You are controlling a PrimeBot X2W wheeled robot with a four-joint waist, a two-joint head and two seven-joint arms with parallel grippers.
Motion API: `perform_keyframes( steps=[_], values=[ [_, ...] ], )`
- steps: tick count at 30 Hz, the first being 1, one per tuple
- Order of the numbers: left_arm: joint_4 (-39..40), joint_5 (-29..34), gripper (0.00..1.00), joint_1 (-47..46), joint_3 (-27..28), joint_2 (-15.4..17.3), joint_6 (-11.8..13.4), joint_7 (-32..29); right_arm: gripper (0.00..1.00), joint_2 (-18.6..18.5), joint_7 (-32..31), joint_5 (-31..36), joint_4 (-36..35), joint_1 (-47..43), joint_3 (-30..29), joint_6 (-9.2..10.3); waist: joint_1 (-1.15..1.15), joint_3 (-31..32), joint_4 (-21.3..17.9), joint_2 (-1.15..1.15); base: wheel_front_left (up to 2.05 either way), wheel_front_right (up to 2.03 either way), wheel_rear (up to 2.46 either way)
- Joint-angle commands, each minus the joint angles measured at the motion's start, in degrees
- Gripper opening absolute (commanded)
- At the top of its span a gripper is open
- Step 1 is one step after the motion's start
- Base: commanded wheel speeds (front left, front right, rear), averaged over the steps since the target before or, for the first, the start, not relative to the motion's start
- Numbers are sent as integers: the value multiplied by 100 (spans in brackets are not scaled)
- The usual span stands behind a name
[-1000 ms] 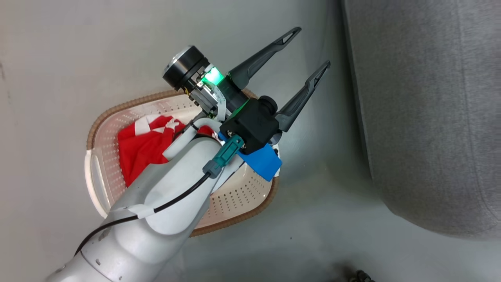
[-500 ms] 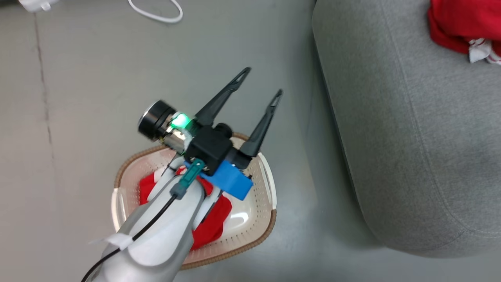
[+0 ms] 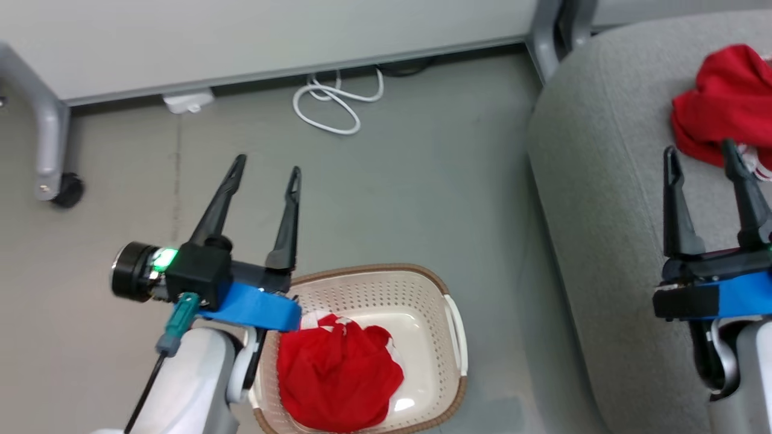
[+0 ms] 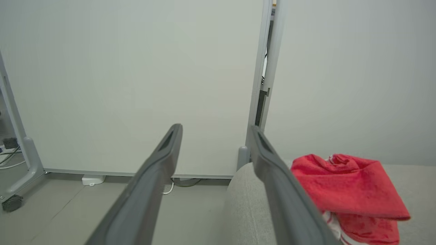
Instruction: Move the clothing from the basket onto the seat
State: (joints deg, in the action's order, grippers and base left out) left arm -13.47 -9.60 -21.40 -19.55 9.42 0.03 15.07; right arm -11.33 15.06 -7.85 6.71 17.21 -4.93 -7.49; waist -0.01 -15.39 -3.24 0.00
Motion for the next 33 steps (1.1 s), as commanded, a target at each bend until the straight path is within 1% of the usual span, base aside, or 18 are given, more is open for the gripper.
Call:
perform_keyframes(
  steps=[1,2,8,15,17,24,33],
  values=[
    [82,34,100,192,188,21,29,16,100,107,18,-2,-69,-199,57,-1,1,343,356,0,0,0,0],
    [82,34,100,192,188,21,29,16,100,107,18,-2,-69,-199,57,-1,1,343,356,0,0,0,0],
    [225,66,100,723,732,-58,0,16,100,403,18,108,-135,-563,128,-1,1,706,632,0,0,0,0],
    [397,179,100,1296,1215,-178,-81,17,100,615,18,198,-196,-1050,71,-1,1,1061,746,0,0,0,0],
    [415,229,100,1395,1280,-220,-113,16,100,666,18,203,-242,-1193,-20,-1,1,1124,765,0,0,0,0],
    [453,368,100,1556,1392,-376,-245,16,100,788,18,219,-384,-1656,-58,-2,1,1244,759,0,0,0,0],
    [445,488,100,1606,1524,-469,-366,16,100,839,18,177,-325,-1727,-40,-2,1,1269,702,0,0,0,0]
  ],
)
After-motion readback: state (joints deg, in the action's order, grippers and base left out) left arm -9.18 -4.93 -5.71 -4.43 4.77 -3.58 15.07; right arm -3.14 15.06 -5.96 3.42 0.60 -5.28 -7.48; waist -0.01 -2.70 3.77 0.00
